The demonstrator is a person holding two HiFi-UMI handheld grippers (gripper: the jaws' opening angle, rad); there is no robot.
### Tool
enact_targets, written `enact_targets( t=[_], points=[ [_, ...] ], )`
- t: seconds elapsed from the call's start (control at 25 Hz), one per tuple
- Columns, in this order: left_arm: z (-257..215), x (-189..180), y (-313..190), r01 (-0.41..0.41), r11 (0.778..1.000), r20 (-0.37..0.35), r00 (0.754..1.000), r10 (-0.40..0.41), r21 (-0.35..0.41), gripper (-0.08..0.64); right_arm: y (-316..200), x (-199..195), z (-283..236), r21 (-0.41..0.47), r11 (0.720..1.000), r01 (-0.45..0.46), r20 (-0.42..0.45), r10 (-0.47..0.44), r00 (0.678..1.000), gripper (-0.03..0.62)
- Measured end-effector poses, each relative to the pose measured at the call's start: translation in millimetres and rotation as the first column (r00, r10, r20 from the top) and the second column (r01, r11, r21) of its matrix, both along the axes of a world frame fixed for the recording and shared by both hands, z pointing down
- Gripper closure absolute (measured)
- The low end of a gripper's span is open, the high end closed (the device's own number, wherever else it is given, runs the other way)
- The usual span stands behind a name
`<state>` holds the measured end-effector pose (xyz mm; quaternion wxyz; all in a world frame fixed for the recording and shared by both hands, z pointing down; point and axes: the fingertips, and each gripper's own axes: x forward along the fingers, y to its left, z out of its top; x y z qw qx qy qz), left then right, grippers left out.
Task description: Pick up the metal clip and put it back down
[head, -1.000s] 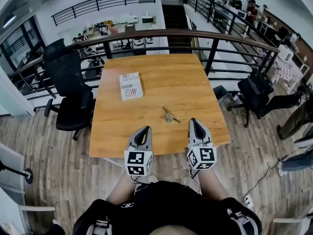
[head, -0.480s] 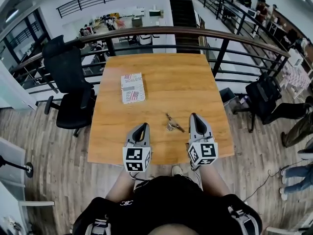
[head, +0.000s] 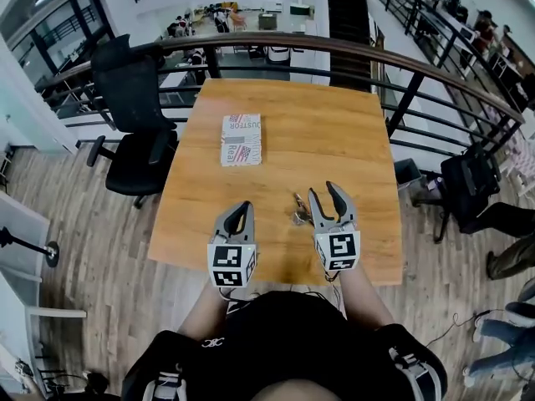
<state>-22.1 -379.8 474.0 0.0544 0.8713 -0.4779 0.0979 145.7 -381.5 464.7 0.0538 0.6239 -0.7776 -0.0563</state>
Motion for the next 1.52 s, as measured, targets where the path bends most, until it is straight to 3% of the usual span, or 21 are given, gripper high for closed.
enact_targets(
  t=[0.24, 0.6, 0.84, 1.2, 1.52],
  points=[
    [9, -27, -10, 0.11, 0.994, 0.01, 0.994, -0.11, -0.015, 0.548, -30, -29, 45, -0.066, 0.995, 0.071, -0.151, -0.08, 0.985, 0.397],
    [26, -59, -11, 0.218, 0.975, 0.032, 0.976, -0.217, -0.049, 0.548, -56, -45, 130, -0.214, 0.972, 0.093, -0.263, -0.149, 0.953, 0.39],
    [31, -64, -8, 0.251, 0.966, 0.056, 0.967, -0.248, -0.064, 0.548, -63, -44, 181, -0.319, 0.944, 0.088, -0.272, -0.18, 0.945, 0.379],
    [39, -74, -5, 0.29, 0.954, 0.087, 0.955, -0.283, -0.082, 0.548, -59, -31, 253, -0.476, 0.879, 0.027, -0.311, -0.197, 0.93, 0.379],
    [36, -79, 4, 0.29, 0.955, 0.096, 0.954, -0.283, -0.068, 0.548, -45, -12, 298, -0.561, 0.821, -0.104, -0.397, -0.156, 0.905, 0.407]
  ],
)
